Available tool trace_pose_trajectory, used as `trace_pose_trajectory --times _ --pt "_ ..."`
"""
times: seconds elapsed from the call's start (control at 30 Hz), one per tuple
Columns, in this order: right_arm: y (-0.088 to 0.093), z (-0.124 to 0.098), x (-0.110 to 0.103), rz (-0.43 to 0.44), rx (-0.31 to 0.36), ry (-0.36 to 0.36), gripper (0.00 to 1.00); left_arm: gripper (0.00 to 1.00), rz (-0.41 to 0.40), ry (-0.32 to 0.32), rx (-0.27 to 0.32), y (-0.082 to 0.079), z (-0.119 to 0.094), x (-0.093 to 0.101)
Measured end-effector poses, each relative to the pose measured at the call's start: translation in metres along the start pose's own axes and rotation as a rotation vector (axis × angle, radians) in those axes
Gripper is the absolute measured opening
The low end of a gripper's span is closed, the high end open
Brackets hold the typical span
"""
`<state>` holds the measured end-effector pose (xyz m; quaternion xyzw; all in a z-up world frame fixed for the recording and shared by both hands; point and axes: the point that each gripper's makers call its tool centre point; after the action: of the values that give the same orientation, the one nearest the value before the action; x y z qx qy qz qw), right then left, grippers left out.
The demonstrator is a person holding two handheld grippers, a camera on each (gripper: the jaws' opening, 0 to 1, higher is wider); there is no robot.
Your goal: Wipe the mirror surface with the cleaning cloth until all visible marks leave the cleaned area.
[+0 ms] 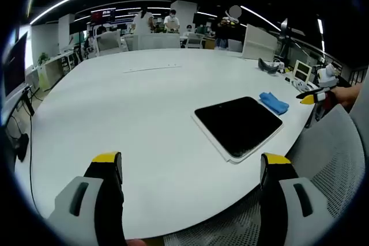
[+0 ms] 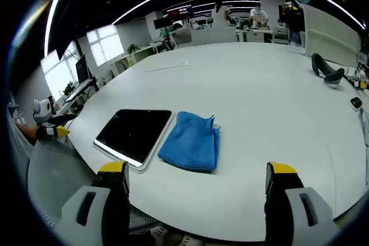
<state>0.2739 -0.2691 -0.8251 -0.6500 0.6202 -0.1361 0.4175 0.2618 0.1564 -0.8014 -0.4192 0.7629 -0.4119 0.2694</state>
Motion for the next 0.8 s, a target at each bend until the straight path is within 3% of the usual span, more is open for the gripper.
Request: trace_pose_trajectory --times 0.2,0.43,0.53,0.8 --pt "0.0 0.0 0.001 -0.049 -0.008 0.011 0.98 0.99 0.002 0.001 0.002 0.0 0.0 0.0" --pt "0.004 0.002 -0.005 -0.048 -0.015 0.005 0.97 0.99 -0.003 0.01 -0.012 0.003 -0.001 0.001" --pt "0.005 0.002 -0.007 -0.051 -0.018 0.008 0.9 0.99 0.011 -0.001 -0.004 0.002 -0.001 -0.002" --pt "0.002 0.003 -0.009 -0.013 -0.018 -0.003 0.98 0.99 0.003 -0.006 -0.002 0.002 -0.002 -0.003"
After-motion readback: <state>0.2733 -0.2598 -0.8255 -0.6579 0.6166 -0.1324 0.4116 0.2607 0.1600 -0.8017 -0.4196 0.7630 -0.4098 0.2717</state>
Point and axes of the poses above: the point that each gripper's makers call its tool centre point, and the gripper's own axes: z roughly forward along the fingers, x roughly to its right, y roughly out of its underside, and after that the axes turned 11 degrees about z, right-handed
